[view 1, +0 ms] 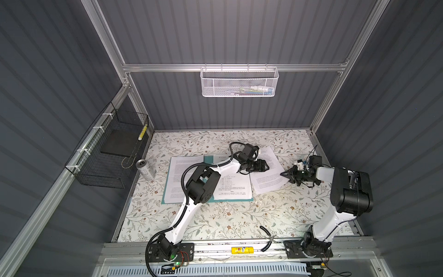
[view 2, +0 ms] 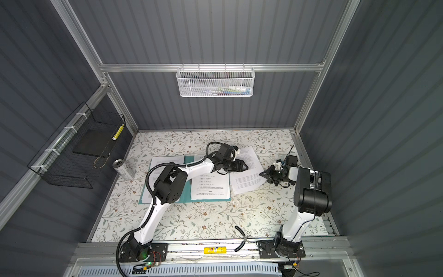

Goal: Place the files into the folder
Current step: 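Grasp the loose English text sheet edge with the right gripper, then lift the English sheet with the right gripper and swing it over the folder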

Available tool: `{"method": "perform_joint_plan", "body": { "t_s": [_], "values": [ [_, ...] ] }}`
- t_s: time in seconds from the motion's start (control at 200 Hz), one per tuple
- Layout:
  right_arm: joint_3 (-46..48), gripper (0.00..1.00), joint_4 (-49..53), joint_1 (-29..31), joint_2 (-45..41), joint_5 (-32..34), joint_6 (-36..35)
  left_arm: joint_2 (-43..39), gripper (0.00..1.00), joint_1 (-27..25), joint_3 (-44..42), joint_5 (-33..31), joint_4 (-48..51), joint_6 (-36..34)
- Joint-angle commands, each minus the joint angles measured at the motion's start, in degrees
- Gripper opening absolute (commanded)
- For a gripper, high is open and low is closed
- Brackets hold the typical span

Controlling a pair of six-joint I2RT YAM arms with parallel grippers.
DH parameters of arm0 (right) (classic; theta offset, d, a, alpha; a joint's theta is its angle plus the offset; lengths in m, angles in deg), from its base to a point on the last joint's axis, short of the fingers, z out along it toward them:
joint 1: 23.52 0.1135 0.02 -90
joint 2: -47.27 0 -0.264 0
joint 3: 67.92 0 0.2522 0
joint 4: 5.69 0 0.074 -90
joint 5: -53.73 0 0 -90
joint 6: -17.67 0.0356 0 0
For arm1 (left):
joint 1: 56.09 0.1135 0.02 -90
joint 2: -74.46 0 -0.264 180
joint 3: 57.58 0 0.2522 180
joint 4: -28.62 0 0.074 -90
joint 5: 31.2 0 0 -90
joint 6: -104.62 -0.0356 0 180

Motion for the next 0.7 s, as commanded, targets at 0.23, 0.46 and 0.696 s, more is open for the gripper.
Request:
{"method": "perform_joint_plan", "body": {
  "t_s": [0.23,0.46,0.696],
  "values": [
    [-0.85,0.00,0.50,0.35,-3.59,0.56,-0.04,-2.54,0.73,0.02,0.17,1.16,2.29,-2.63],
    [-1.50,0.00,3.59,0.35,-9.05,5.09,-0.43,-8.79,0.78,0.62,-2.31,1.30,1.32,-2.69],
    [-3.59,0.00,5.94,0.36,-14.90,7.63,2.58,-15.34,0.77,2.12,-3.60,-0.01,2.35,-3.57]
  ]
}}
